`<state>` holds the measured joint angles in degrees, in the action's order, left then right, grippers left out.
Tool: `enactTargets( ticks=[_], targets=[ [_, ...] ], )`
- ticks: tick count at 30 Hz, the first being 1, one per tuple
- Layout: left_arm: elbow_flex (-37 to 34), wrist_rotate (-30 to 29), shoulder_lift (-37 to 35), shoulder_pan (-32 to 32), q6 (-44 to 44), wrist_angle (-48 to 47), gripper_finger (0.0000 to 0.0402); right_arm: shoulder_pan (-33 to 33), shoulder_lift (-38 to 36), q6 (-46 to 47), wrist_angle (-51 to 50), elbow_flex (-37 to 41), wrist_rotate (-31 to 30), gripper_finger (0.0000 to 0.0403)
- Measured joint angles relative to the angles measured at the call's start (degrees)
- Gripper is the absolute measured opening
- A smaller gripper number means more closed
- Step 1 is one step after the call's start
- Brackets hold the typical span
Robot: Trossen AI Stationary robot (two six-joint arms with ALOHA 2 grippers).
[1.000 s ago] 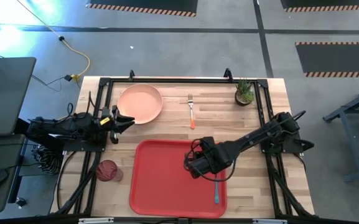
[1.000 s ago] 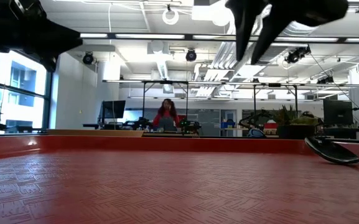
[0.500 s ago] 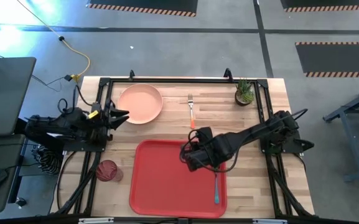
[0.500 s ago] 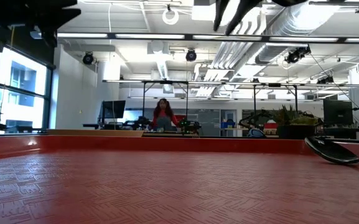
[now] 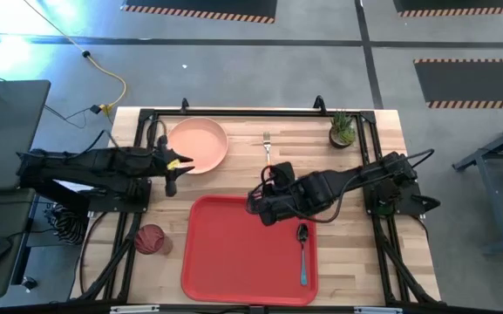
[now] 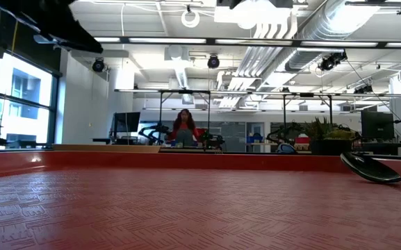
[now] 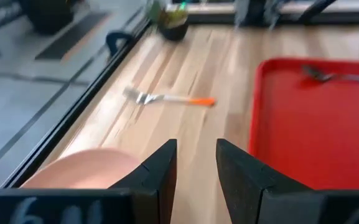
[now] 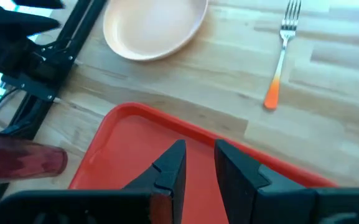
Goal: Pick and place plate/cup/fork/spoon on tray
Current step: Put the light orange plate on the red serving tray
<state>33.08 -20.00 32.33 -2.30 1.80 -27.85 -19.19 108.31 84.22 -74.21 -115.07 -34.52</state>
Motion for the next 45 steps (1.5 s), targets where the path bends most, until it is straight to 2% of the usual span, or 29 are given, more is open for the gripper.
enactTargets(
  ticks=[4, 10, 17, 21, 29, 37, 45],
  targets=[
    [3.07, 1.82, 5.98, 3.51, 0.04, -0.98, 0.0104, 1.26, 0.00, -5.14, -1.78, -2.71, 0.00, 0.0076],
    [7.49, 8.05, 13.38, 9.62, 1.37, -4.30, 0.0104, 3.30, 0.00, -12.63, -3.46, -6.75, 0.25, 0.0076],
    [13.21, 11.25, 20.73, 15.36, 8.06, -9.35, 0.0104, 5.91, 0.00, -22.04, -4.12, -12.17, 0.46, 0.0076],
    [14.25, 14.79, 24.63, 17.58, 8.55, -9.65, 0.0104, 7.57, 0.00, -26.01, -4.16, -14.90, 0.58, 0.0076],
    [14.27, 15.03, 32.29, 18.86, 8.57, -9.78, 0.0104, 10.90, 0.00, -30.89, -4.43, -18.17, 1.18, 0.0076],
    [14.27, 14.98, 39.33, 18.86, 9.00, -9.54, 0.0104, 13.72, 0.00, -33.62, -4.47, -18.42, 5.96, 0.0076],
    [14.27, 14.94, 45.67, 18.84, 10.12, -8.18, 0.0104, 14.54, 0.00, -34.38, -4.47, -18.42, 6.06, 0.0076]
  ],
)
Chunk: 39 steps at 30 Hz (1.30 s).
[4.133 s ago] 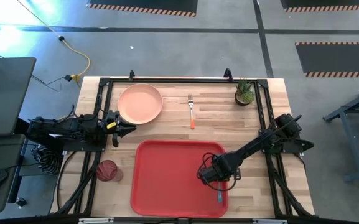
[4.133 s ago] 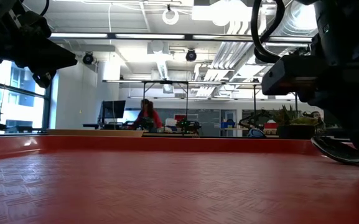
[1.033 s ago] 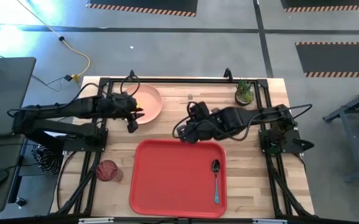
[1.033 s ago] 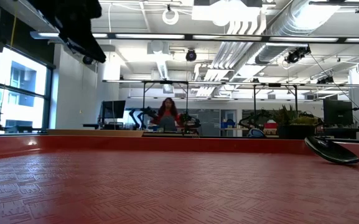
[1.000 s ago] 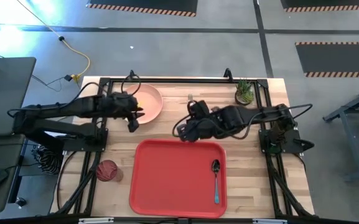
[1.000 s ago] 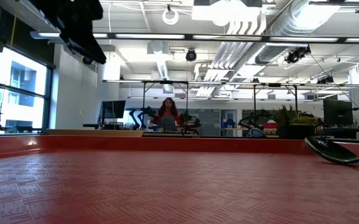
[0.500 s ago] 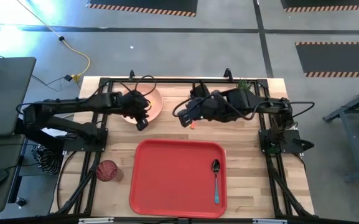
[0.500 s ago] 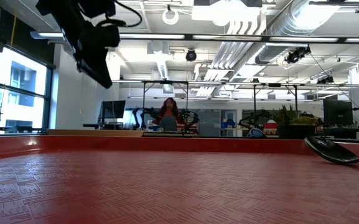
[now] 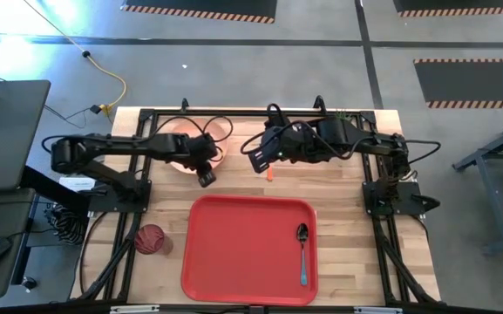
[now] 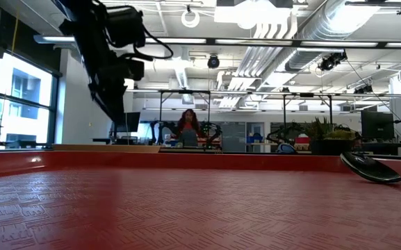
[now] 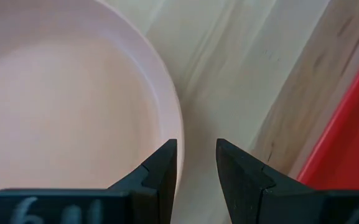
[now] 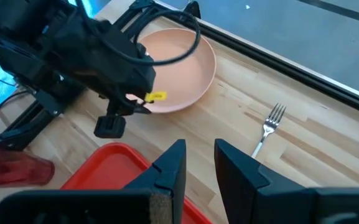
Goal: Pick and place plate/cup/fork/spoon on tray
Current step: Put the light orange plate on the red serving tray
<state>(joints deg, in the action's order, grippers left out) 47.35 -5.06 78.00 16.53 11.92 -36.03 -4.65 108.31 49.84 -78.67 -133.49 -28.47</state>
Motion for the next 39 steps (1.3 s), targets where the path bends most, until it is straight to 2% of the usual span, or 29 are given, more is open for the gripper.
enactTargets(
  ticks=[18, 32, 39],
  targets=[
    [0.00, -1.50, 7.39, 0.07, -0.18, 2.07, 0.0104, 0.18, 0.00, -0.89, -0.42, 0.04, -0.04, 0.0076],
    [0.02, -2.50, 10.96, 3.14, -1.11, 2.84, 0.0103, 0.18, 0.00, -0.87, -0.42, 0.07, -0.05, 0.0076],
    [0.02, -1.31, 11.54, 3.81, -3.10, 2.96, 0.0066, 0.18, 0.00, -0.87, -0.42, 0.07, -0.07, 0.0076]
  ],
)
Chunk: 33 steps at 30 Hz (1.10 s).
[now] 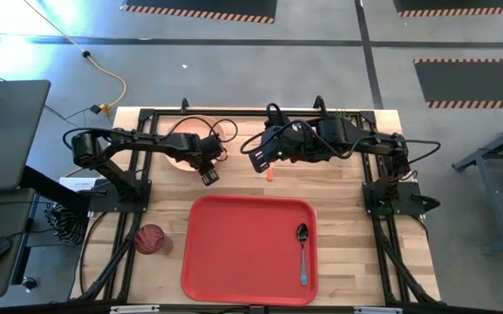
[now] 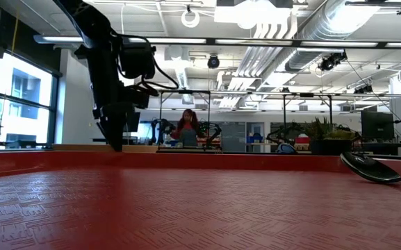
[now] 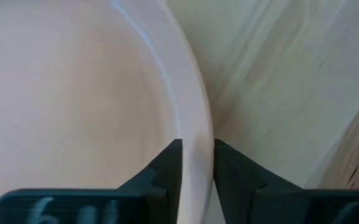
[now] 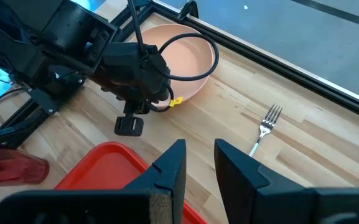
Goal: Pick and place plate/cup/fork/spoon on tray
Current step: Put the light orange plate on the red serving tray
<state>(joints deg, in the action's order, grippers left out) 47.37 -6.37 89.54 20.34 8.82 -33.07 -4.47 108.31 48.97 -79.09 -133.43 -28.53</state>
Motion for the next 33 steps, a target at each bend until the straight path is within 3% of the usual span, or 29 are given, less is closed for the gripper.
enactTargets(
  ticks=[6, 16, 33],
  targets=[
    [0.00, 0.30, -0.11, -0.01, -0.11, 0.01, 0.0009, 0.00, 0.00, 0.01, 0.00, 0.00, 0.00, 0.0076],
    [0.00, 0.68, -2.24, -1.50, -1.61, -0.91, 0.0004, 0.00, 0.00, 0.02, 0.02, 0.00, -0.21, 0.0076],
    [-0.07, -0.27, -21.30, -12.48, -4.29, -2.29, 0.0001, 3.97, 0.00, -6.16, 0.02, 0.00, -1.51, 0.0076]
  ],
)
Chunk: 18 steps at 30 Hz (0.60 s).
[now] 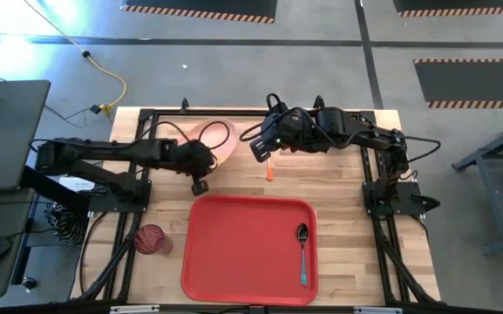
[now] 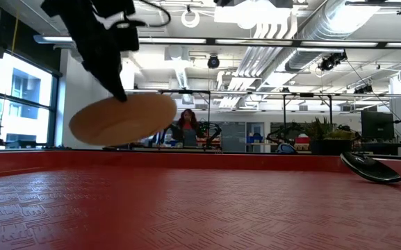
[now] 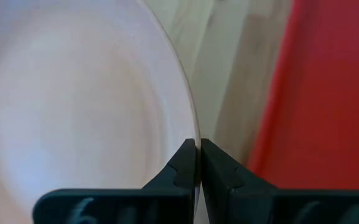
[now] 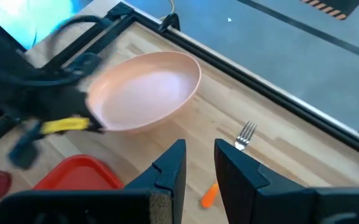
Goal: Pick and place plate/cup/fork/spoon on tray
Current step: Put the light orange plate on the red serving tray
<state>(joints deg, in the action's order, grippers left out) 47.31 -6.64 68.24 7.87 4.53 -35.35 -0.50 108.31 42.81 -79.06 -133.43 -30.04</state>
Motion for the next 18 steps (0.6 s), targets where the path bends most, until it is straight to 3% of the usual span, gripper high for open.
enactTargets(
  ticks=[5, 11, 18],
  targets=[
    [0.00, -1.39, -3.88, -4.30, -3.49, 0.16, 0.0001, 1.43, -0.02, -3.42, 0.04, 0.00, 0.07, 0.0076],
    [0.00, -1.16, -5.60, -10.87, -13.80, 1.08, 0.0001, 2.17, -1.67, -4.27, 0.53, 0.00, 0.52, 0.0076],
    [3.62, -1.18, -3.94, -17.64, -23.59, 0.60, 0.0001, 0.87, -3.87, 1.31, 2.16, 0.00, 1.27, 0.0076]
  ],
)
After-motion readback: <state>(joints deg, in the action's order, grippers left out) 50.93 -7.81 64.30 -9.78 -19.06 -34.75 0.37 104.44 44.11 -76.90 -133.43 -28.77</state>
